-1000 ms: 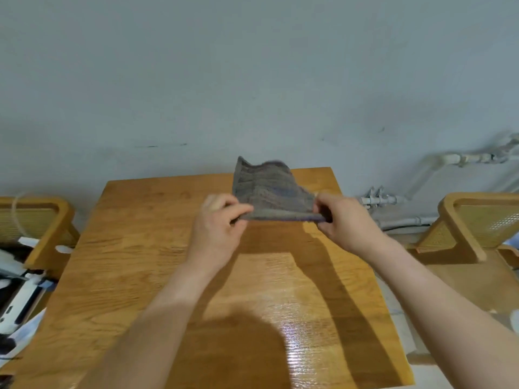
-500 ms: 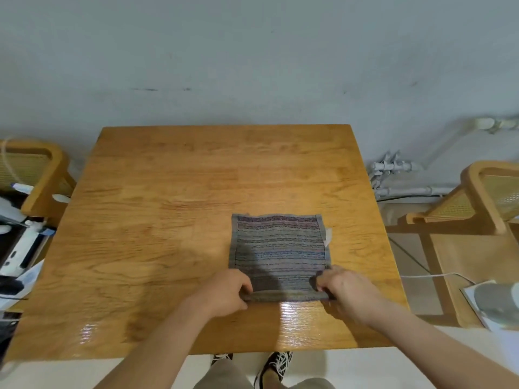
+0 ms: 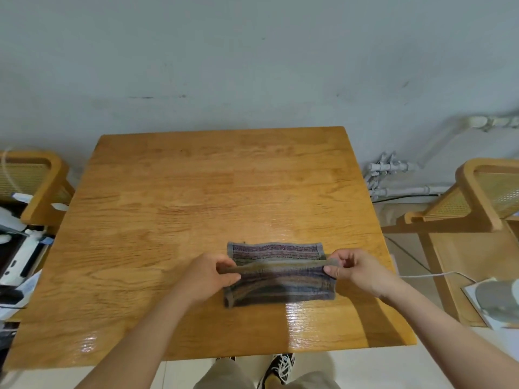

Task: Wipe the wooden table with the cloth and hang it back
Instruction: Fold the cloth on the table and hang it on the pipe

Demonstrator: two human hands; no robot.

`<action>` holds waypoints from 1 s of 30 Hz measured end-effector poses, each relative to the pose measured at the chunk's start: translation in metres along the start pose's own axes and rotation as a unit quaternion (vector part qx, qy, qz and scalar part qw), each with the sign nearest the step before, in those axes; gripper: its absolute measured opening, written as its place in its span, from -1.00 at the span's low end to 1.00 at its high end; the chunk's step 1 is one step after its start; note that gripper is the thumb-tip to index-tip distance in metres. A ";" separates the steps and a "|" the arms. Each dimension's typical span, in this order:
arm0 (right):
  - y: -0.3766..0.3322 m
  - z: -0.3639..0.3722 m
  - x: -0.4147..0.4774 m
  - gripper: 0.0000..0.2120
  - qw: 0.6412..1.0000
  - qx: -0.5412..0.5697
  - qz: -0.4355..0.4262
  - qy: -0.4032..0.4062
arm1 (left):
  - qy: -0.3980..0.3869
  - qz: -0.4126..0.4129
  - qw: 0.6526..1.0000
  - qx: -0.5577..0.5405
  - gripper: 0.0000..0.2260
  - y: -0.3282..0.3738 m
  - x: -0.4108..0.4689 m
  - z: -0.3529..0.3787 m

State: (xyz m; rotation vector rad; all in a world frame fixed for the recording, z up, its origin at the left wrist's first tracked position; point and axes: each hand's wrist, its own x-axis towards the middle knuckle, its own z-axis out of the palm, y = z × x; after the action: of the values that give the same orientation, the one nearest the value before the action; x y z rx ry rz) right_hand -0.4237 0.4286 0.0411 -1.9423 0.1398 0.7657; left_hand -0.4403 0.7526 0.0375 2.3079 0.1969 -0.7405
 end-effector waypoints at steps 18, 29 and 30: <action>0.019 0.029 0.051 -0.88 0.958 -0.185 0.043 0.216 | 0.210 0.001 0.978 -0.008 -0.75 0.002 0.045 0.026; 0.012 0.034 0.047 -0.72 0.937 -0.274 -0.029 0.216 | 0.227 0.021 0.972 0.059 -0.73 0.003 0.048 0.031; 0.011 0.034 0.046 -0.66 0.932 -0.298 -0.036 0.205 | 0.230 0.019 0.971 0.069 -0.75 0.003 0.049 0.030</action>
State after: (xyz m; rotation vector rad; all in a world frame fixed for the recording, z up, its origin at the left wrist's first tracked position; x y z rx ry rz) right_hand -0.4072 0.4622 -0.0041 -2.6581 0.0907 0.3579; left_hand -0.4126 0.7273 -0.0057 2.5812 0.3163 -0.1932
